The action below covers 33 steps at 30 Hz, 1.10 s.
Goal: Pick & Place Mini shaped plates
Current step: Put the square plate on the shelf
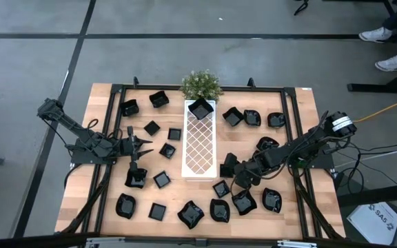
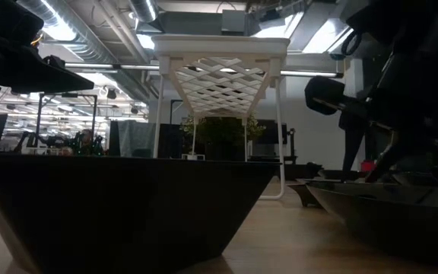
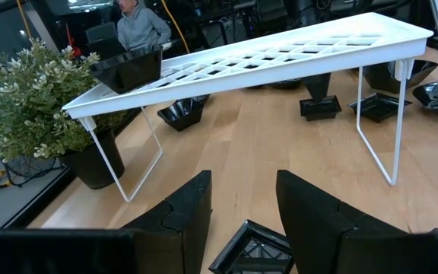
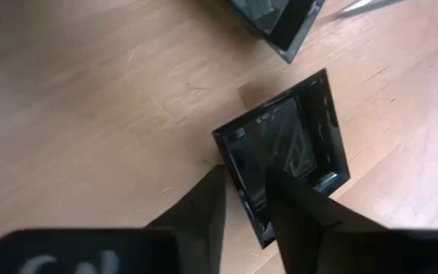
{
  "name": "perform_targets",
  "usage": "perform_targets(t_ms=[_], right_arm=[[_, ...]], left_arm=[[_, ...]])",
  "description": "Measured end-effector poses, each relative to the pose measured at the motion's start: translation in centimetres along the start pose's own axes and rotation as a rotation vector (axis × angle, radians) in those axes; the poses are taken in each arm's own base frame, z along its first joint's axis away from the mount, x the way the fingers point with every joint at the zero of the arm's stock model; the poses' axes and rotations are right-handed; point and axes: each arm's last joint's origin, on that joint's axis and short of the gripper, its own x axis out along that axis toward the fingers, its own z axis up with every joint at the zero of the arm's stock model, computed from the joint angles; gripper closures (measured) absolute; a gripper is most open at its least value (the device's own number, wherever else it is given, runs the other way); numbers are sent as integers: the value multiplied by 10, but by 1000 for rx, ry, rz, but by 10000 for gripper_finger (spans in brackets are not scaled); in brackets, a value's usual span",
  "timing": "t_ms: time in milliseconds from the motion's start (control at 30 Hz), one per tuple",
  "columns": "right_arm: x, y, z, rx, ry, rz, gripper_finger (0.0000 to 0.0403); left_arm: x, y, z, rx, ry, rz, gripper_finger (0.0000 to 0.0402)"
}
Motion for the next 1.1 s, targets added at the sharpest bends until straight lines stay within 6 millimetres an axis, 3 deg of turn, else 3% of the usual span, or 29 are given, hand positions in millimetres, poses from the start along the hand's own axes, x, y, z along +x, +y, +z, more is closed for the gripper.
perform_targets(t_ms=[300,467,733,1100], right_arm=[[0,0,0,5,-11,10,396],[0,0,-1,34,17,-5,391],[-11,1,-6,227,70,-9,398],[-45,-12,-19,502,123,-56,401]], left_arm=[[0,0,0,0,0,0,258],[0,0,0,0,0,0,258],[0,0,0,0,0,0,258],[0,0,0,0,0,0,258]])
